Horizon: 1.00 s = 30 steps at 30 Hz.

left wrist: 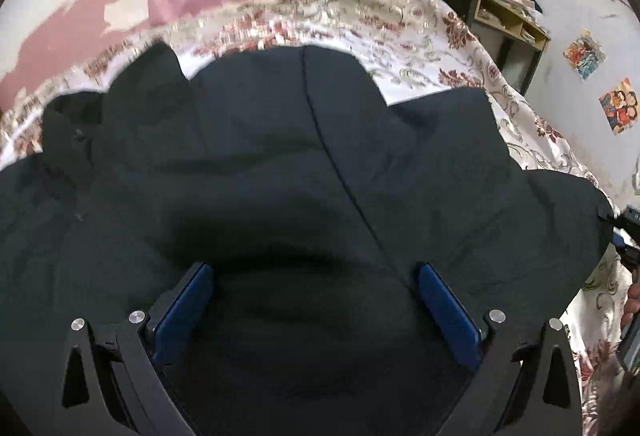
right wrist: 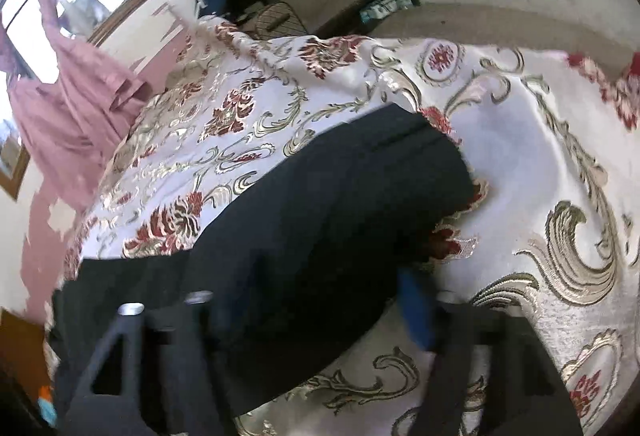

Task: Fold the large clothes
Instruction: 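Grasp the jacket sleeve with the right tool and lift it across the body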

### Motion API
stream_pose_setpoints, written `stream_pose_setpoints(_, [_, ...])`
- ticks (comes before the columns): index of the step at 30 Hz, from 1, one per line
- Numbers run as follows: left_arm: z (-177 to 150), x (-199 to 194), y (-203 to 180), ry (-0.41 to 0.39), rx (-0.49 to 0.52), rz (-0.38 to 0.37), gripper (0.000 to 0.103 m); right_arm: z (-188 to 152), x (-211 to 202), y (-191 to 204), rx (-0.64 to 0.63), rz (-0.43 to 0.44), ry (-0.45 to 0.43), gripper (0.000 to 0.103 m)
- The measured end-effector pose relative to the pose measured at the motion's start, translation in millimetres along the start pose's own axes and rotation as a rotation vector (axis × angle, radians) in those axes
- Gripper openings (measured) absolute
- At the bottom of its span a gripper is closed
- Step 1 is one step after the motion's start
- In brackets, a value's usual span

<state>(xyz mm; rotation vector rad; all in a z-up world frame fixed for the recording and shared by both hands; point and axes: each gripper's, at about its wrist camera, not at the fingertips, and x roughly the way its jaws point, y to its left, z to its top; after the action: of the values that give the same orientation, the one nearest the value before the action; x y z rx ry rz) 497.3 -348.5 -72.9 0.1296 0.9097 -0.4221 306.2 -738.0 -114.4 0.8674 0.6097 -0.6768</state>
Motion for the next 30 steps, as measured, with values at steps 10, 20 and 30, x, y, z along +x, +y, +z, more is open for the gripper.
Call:
stream_pose_setpoints(10, [-12.0, -42.3, 50.6, -0.031, -0.124, -0.161, 0.103, 5.1, -100.6, 100.9, -0.348, 0.16, -0.298, 0.007])
stream_pose_setpoints(20, [-73.1, -130.9, 168.6, -0.047, -0.301, -0.164, 0.103, -88.6, -193.8, 275.5, -0.823, 0.435, -0.351, 0.006])
stream_pose_setpoints(30, [-153.9, -178.8, 280.2, -0.065, -0.582, -0.046, 0.103, -259.8, -239.6, 358.7, -1.202, 0.511, -0.208, 0.006])
